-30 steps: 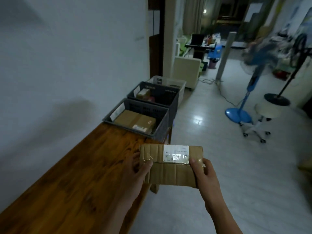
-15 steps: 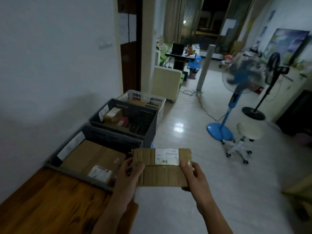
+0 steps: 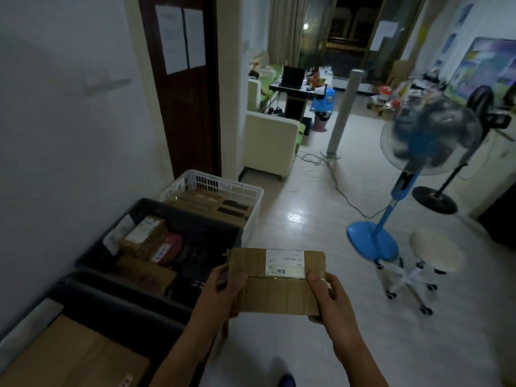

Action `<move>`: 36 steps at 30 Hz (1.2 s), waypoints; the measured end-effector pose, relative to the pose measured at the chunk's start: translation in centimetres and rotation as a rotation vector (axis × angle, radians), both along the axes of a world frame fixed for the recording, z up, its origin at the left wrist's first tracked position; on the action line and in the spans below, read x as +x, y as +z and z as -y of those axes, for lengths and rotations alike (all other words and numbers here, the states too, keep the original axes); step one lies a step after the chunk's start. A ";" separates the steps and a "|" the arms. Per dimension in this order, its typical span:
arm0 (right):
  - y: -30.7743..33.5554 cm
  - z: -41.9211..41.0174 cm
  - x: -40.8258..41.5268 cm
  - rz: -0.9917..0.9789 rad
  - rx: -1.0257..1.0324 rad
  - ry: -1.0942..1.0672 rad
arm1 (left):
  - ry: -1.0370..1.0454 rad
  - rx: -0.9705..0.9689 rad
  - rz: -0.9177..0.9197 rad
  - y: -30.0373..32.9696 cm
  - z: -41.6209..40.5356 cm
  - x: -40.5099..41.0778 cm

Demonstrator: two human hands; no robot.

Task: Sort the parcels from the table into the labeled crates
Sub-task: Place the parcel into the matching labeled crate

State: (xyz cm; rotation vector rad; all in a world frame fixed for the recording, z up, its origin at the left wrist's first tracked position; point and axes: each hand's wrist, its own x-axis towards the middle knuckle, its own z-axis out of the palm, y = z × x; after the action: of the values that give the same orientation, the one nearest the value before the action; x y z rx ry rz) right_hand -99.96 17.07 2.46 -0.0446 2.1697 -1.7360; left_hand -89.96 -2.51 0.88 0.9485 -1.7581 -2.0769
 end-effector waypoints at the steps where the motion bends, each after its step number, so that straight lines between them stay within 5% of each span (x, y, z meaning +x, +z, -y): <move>1: -0.6 0.7 -2.7 -0.006 0.008 0.012 | 0.003 0.000 0.016 -0.6 0.5 -2.3; 14: -2.7 15.7 -33.3 0.154 0.092 0.398 | 0.300 0.070 0.146 -2.7 10.8 -26.7; 22: -7.4 30.2 -47.0 0.278 0.253 0.695 | 0.421 0.103 0.145 -8.0 26.1 -36.8; 31: -10.5 42.2 -60.1 0.005 0.476 0.768 | 0.392 -0.004 0.359 -10.2 41.5 -42.2; 36: -15.8 48.8 -64.2 -0.164 0.619 1.024 | 0.443 -0.007 0.478 -12.6 46.1 -44.7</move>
State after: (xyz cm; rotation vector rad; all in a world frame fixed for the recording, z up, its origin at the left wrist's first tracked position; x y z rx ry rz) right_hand -164.20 -31.75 -13.39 -0.9599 2.0781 -0.4937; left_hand -134.67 -48.60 -11.73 1.7598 -1.5477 -1.6500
